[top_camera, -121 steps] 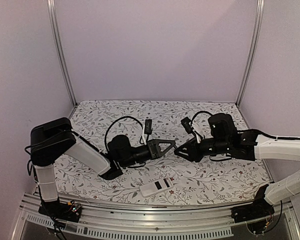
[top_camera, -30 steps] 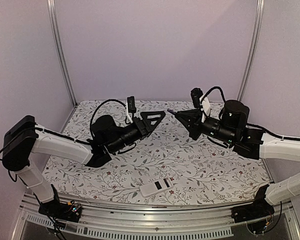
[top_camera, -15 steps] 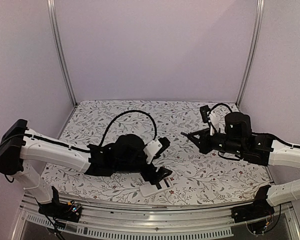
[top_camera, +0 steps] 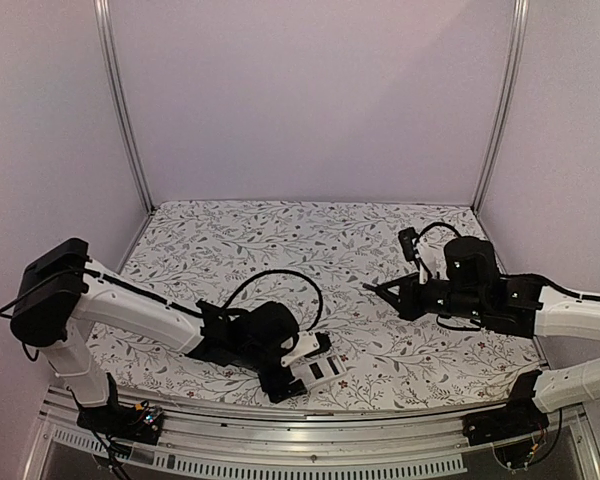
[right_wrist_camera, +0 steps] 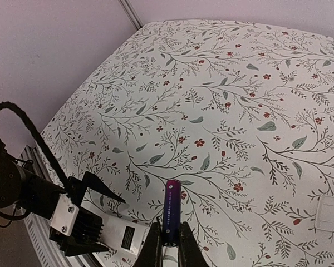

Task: Load the batteries into the remote control
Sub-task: Hold the remote control without the battery cover at the center of the board, then place the battery in the battery compartment.

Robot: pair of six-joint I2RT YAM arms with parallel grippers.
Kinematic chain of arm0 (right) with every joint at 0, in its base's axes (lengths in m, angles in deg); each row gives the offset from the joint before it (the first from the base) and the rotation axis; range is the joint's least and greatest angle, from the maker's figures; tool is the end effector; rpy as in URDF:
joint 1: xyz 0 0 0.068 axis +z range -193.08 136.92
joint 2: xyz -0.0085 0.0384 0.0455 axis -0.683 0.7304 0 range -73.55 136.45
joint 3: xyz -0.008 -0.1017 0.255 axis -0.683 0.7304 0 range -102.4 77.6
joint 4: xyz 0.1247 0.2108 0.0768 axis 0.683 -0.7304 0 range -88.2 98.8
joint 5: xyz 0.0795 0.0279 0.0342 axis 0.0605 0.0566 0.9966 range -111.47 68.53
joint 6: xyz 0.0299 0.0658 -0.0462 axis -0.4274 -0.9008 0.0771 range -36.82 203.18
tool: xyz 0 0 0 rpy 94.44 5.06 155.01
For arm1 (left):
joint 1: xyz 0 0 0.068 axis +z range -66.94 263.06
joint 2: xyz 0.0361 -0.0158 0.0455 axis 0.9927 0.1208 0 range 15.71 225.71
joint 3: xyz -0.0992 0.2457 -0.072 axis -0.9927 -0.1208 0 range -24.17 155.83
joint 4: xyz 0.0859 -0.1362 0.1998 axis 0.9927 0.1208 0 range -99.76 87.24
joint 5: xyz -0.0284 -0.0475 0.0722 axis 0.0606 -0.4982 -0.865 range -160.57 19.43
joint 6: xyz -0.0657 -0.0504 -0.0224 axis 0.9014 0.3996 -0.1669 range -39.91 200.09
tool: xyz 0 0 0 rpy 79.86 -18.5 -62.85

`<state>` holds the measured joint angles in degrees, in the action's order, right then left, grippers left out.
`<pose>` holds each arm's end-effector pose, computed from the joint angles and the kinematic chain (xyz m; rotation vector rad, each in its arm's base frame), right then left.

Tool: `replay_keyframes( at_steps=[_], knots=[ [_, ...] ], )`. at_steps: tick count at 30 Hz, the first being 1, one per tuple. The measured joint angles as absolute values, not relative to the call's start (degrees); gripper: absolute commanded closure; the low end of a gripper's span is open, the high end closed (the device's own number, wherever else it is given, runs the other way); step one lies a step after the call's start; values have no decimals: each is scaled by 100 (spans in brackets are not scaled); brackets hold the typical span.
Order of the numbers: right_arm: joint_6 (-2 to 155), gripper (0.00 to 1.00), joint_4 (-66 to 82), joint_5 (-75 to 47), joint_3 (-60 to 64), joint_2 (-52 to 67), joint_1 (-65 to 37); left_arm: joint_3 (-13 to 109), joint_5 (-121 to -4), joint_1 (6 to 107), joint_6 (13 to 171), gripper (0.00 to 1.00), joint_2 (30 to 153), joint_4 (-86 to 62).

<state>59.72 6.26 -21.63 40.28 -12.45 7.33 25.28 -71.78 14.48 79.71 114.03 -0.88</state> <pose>0.1719 0.2073 0.2381 -0.4938 2.0689 0.7913 0.1261 -0.3171 0.1088 1.4850 2.1766 -0.4040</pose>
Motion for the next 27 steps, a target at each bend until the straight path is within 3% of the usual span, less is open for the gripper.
replay_keyframes(
  at_steps=[8,14,19,27],
  knots=[
    [5760,100,661,-2050,4245,-1232,825,2419,-6840,1448,7940,13,11574,-372],
    [5624,100,674,-2045,4293,-1145,978,2408,-6813,1427,7999,33,11613,-523],
    [5393,100,667,-2047,4481,-1143,1229,2386,-6811,1346,8215,43,11613,-597],
    [4822,100,962,-2041,4894,-968,1671,2423,-6822,1169,8692,48,11646,-630]
  ],
)
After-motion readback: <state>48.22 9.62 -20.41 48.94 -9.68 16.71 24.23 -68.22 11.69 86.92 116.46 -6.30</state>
